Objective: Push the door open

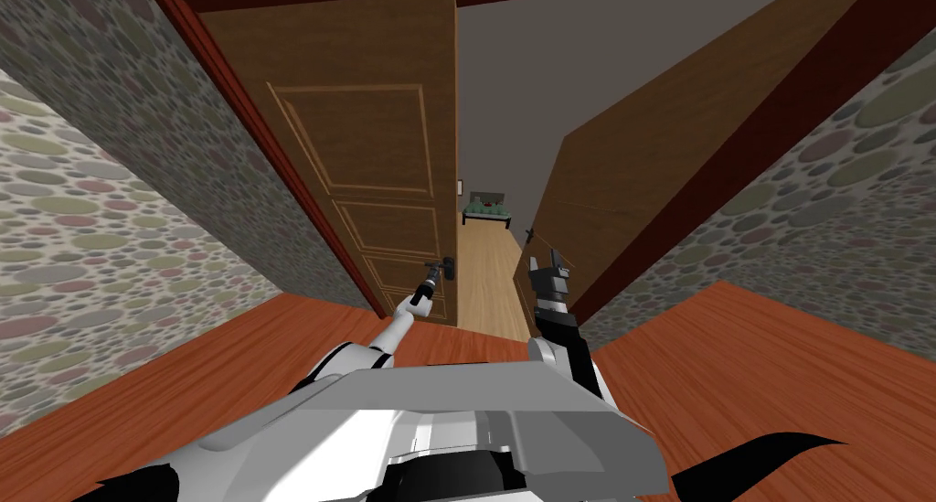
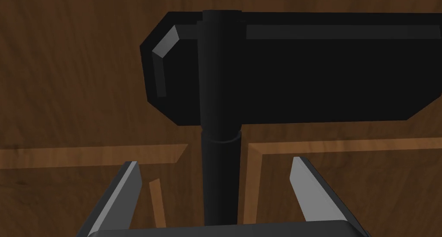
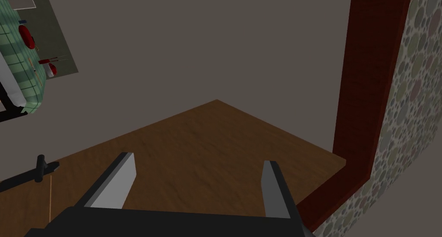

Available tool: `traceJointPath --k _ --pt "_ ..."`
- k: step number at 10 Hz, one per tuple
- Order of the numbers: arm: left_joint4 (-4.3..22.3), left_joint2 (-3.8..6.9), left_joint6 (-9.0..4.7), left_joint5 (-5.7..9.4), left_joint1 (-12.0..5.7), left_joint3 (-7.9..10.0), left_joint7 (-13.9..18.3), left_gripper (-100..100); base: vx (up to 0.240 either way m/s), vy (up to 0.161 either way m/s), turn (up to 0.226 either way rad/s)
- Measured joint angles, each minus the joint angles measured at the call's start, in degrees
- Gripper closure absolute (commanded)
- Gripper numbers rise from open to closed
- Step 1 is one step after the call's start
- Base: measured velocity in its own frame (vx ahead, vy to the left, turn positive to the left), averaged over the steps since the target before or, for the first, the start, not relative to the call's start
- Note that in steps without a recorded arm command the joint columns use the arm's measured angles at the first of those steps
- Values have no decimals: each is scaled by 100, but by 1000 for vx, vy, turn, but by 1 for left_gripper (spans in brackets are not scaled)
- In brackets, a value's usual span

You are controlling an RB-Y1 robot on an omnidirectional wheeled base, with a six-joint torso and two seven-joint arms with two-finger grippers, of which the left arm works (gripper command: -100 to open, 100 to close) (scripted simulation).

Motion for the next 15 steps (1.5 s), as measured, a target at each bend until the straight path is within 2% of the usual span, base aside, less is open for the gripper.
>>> traceJointPath --k 1,2,8,10,12,13,14,15 --pt "-1 -4 2 3 1 9 -2 -100 82 -11 0" --pt "-2 -5 3 3 -1 10 -3 100 -11 3 3" --pt "10 0 13 2 11 9 -4 100 0 -10 6" --pt "-29 30 62 15 97 58 -23 100 140 -91 54" --pt "124 53 -7 47 32 162 -51 100 175 -82 47" --pt "50 53 23 57 62 209 -84 100 192 -102 49" --pt "265 74 -85 79 -53 270 -98 100 134 -85 30" --pt "105 89 -51 83 15 300 -115 100 132 -66 35"
